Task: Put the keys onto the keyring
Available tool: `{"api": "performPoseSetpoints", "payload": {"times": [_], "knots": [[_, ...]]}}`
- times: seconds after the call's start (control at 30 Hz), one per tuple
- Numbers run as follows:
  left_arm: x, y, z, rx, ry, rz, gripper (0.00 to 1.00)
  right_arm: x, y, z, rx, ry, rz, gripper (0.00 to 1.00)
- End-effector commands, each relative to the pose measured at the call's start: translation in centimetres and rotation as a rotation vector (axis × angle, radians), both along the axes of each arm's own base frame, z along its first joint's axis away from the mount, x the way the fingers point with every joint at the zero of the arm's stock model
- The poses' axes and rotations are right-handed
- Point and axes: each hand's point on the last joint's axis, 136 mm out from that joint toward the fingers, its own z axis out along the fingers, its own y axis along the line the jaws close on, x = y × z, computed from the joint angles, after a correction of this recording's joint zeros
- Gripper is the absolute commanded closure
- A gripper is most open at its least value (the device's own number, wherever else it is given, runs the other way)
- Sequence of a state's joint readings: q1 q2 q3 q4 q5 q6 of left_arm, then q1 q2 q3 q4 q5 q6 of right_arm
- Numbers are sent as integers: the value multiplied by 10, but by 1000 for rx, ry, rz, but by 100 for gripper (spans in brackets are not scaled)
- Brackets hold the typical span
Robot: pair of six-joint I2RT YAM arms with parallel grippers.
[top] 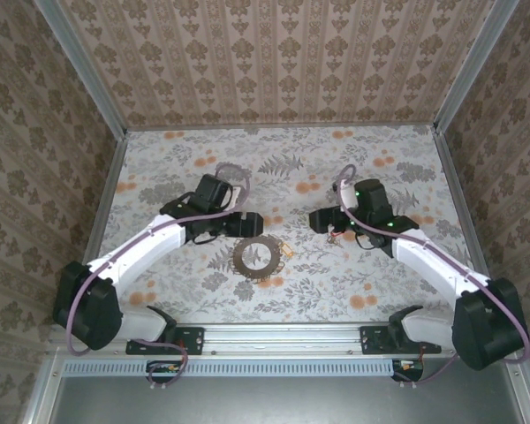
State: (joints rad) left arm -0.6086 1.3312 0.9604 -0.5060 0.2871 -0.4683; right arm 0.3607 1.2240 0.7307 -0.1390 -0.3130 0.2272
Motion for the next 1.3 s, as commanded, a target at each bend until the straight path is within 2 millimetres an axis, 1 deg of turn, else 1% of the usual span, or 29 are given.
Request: {"api": "performPoseSetpoints", "payload": {"times": [0.0,0.1,0.2,0.27,0.33,0.37,0.4,0.47,0.57,0.63,0.7,0.8,0.87,0.9,0.97,1.0,1.1,1.17,1.27], "knots": [[-7,11,-9,69,-11,-29,15,-24,23,-23,17,96,83,13],[-3,6,-6,60,-55,-50,23,-36,30,-36,23,146,108,22],[-1,4,-17,103,-38,-59,35,-39,33,-45,14,167,117,31],[-2,0,-21,120,-38,-66,41,-40,41,-49,32,170,139,39],[-1,0,-20,148,-57,-67,45,-43,55,-55,40,191,175,45],[-2,1,-20,158,-60,-61,47,-45,63,-54,41,196,197,48],[-2,4,-21,164,-63,-56,48,-49,71,-64,28,230,220,52],[-3,8,-24,164,-55,-46,50,-55,85,-69,24,247,251,57],[-8,8,-27,156,-51,-60,52,-57,92,-76,33,267,258,60],[-14,-3,-25,136,-80,-111,53,-59,91,-78,27,279,257,61],[-21,-14,-25,141,-107,-168,53,-61,85,-79,24,277,240,61],[-30,-26,-31,177,-119,-238,56,-60,75,-78,45,280,208,58],[-36,-34,-36,200,-125,-286,56,-59,68,-78,70,286,183,52],[-40,-39,-38,215,-133,-318,57,-59,64,-78,84,287,170,47],[-49,-48,-41,257,-160,-388,57,-60,55,-80,104,297,144,42],[-54,-52,-43,278,-173,-426,57,-59,51,-75,123,281,132,40],[-57,-57,-53,318,-171,-479,60,-59,41,-70,148,257,105,32],[-55,-56,-60,340,-155,-476,63,-60,44,-63,166,236,134,31],[-49,-48,-62,282,-111,-405,65,-61,54,-56,155,221,179,32]]}}
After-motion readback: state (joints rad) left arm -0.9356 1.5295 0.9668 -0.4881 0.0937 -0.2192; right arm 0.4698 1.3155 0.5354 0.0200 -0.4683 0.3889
